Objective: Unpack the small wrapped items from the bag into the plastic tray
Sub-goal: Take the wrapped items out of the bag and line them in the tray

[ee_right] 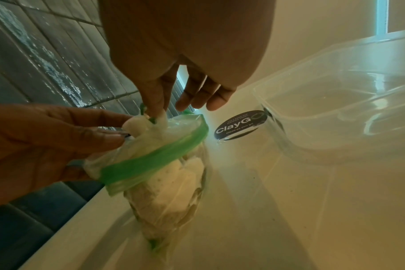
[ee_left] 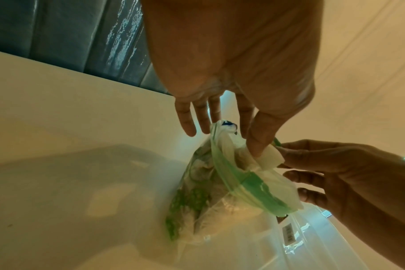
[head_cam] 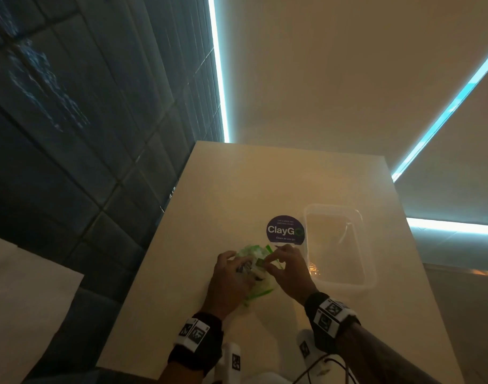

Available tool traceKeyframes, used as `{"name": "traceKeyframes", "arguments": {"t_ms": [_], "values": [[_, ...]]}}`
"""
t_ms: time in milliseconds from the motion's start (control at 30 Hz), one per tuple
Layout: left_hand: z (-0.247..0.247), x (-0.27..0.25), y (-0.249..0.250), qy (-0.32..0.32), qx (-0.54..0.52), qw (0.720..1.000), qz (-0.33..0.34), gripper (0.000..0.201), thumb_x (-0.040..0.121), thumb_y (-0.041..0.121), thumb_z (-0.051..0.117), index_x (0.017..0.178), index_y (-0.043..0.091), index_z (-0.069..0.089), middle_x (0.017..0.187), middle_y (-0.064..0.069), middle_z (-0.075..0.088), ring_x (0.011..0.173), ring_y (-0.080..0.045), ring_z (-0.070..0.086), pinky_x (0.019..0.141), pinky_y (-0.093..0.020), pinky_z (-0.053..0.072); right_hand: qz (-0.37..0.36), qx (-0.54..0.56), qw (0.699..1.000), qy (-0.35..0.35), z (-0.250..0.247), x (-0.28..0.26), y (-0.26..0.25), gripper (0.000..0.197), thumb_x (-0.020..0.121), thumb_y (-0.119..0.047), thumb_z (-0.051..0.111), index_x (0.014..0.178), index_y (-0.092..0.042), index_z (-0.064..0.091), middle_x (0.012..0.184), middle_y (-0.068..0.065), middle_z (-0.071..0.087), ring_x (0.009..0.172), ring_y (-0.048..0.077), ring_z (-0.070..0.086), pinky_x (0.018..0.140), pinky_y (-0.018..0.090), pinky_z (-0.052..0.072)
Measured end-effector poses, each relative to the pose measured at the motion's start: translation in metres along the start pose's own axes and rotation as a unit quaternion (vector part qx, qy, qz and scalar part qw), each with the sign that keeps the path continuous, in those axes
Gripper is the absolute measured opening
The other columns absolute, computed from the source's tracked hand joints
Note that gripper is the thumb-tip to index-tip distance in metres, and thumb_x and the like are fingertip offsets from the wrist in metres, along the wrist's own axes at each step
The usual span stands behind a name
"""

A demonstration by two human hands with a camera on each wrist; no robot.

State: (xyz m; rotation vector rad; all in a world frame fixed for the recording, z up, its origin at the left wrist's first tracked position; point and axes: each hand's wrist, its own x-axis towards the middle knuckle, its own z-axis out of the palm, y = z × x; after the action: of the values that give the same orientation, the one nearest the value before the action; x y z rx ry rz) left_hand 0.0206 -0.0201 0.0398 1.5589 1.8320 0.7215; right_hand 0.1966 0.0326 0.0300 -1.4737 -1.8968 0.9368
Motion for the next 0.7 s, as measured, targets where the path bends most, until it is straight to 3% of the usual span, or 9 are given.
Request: {"name": "traceKeyframes", "arguments": {"t_ms": [100, 233, 300, 367, 467, 533, 633, 700], "values": [[-0.002, 0.001, 0.002, 0.029, 0.016, 0.999, 0.015, 0.035, 0.083, 0.033, 0.069, 0.117, 0.026, 0.067, 0.132, 0.001, 0.046, 0.122, -0.015, 0.044, 0.099, -0.032, 0.048, 0.024, 0.065, 0.998, -0.003, -0.006, 0.001, -0.008, 0.007, 0.083, -0.019, 0.074, 0.081, -0.015, 0.069, 0.085, 0.0, 0.063, 0.078, 0.012, 0.055, 0.07, 0.023, 0.046], [-0.003, 0.003, 0.01, 0.071, 0.025, 0.996, 0.051, 0.037, 0.082, 0.048, 0.052, 0.107, 0.025, 0.069, 0.113, 0.004, 0.059, 0.104, -0.015, 0.051, 0.086, -0.035, 0.051, 0.099, 0.214, 0.972, -0.023, -0.019, 0.004, -0.021, 0.012, 0.087, -0.016, 0.069, 0.08, -0.008, 0.067, 0.082, 0.011, 0.068, 0.074, 0.015, 0.062, 0.071, 0.025, 0.052], [-0.002, 0.005, 0.016, 0.061, -0.011, 0.997, 0.054, 0.029, 0.084, 0.039, 0.06, 0.107, 0.025, 0.069, 0.105, 0.005, 0.064, 0.097, -0.014, 0.056, 0.083, -0.036, 0.052, 0.125, 0.286, 0.95, -0.033, -0.024, 0.004, -0.024, 0.013, 0.088, -0.012, 0.067, 0.081, -0.002, 0.064, 0.08, 0.01, 0.066, 0.072, 0.01, 0.063, 0.07, 0.022, 0.053], [0.002, 0.008, 0.017, 0.042, -0.065, 0.996, 0.041, 0.02, 0.086, 0.023, 0.068, 0.105, 0.023, 0.07, 0.101, 0.006, 0.067, 0.091, -0.009, 0.062, 0.082, -0.035, 0.056, 0.14, 0.32, 0.936, -0.043, -0.024, 0.005, -0.024, 0.012, 0.089, -0.008, 0.065, 0.083, 0.001, 0.063, 0.081, 0.008, 0.065, 0.075, 0.012, 0.064, 0.074, 0.026, 0.055], [0.009, 0.009, 0.006, 0.038, -0.095, 0.995, 0.011, 0.019, 0.087, 0.013, 0.068, 0.102, 0.024, 0.071, 0.101, 0.006, 0.07, 0.094, -0.006, 0.065, 0.087, -0.029, 0.056, 0.16, 0.354, 0.921, -0.032, -0.023, 0.004, -0.02, 0.01, 0.09, -0.004, 0.063, 0.088, 0.006, 0.06, 0.092, 0.017, 0.067, 0.086, 0.026, 0.066, 0.083, 0.041, 0.057], [0.012, 0.007, 0.002, 0.041, -0.108, 0.993, -0.019, 0.018, 0.086, 0.01, 0.068, 0.1, 0.022, 0.071, 0.099, 0.006, 0.071, 0.093, -0.004, 0.066, 0.087, -0.026, 0.055, 0.173, 0.392, 0.903, -0.017, -0.023, 0.003, -0.02, 0.008, 0.089, -0.001, 0.062, 0.091, 0.007, 0.059, 0.099, 0.023, 0.067, 0.09, 0.035, 0.067, 0.082, 0.046, 0.059], [0.017, 0.005, -0.001, 0.051, -0.145, 0.984, -0.089, 0.025, 0.079, 0.0, 0.07, 0.095, 0.018, 0.07, 0.092, 0.008, 0.071, 0.083, 0.006, 0.065, 0.08, -0.019, 0.055, 0.192, 0.441, 0.877, -0.015, -0.025, 0.001, -0.025, 0.009, 0.09, 0.001, 0.061, 0.096, 0.008, 0.059, 0.098, 0.019, 0.068, 0.086, 0.034, 0.068, 0.075, 0.043, 0.059], [0.02, 0.006, 0.001, 0.052, -0.163, 0.978, -0.122, 0.029, 0.076, 0.0, 0.072, 0.098, 0.018, 0.068, 0.096, 0.004, 0.07, 0.086, -0.003, 0.067, 0.076, -0.015, 0.053, 0.192, 0.435, 0.879, -0.044, -0.026, 0.001, -0.026, 0.018, 0.092, -0.005, 0.06, 0.105, 0.007, 0.061, 0.096, 0.017, 0.068, 0.081, 0.029, 0.066, 0.073, 0.04, 0.058]]}}
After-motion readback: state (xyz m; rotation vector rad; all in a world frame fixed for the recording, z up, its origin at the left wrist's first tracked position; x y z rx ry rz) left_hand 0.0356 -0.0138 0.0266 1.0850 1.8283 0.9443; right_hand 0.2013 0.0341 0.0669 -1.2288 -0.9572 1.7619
